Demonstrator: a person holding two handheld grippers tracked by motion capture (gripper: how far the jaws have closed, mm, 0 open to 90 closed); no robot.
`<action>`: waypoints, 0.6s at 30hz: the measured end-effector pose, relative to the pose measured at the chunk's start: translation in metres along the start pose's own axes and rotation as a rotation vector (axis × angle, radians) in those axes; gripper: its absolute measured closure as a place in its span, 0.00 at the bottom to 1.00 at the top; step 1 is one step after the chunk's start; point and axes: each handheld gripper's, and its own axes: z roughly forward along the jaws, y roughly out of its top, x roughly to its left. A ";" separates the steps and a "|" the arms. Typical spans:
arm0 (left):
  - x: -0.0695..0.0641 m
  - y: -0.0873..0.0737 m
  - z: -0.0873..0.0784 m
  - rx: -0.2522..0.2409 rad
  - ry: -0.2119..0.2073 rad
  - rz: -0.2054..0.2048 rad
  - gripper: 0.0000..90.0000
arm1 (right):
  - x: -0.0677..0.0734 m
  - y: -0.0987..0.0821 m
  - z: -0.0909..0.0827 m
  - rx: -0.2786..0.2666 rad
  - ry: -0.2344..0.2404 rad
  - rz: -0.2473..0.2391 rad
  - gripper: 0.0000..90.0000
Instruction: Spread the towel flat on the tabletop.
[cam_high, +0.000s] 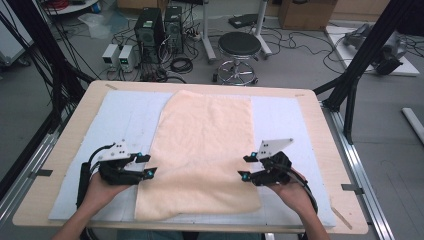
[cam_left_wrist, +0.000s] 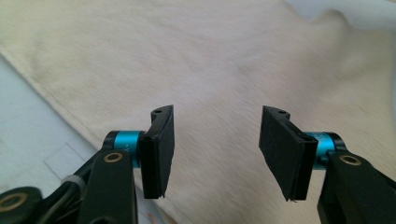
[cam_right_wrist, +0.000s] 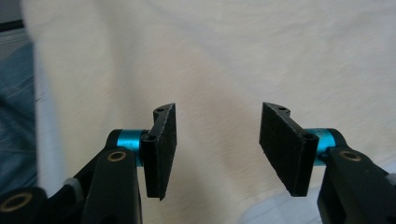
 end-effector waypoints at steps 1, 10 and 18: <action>-0.005 -0.003 -0.002 0.006 -0.019 0.010 0.49 | 0.005 -0.005 0.000 0.001 0.020 0.003 0.51; -0.017 -0.026 0.018 0.200 -0.013 0.076 0.77 | 0.032 -0.040 0.027 0.177 0.068 -0.060 0.77; -0.002 -0.001 0.005 0.112 0.005 0.030 0.88 | 0.023 -0.016 0.013 0.131 0.062 -0.065 0.91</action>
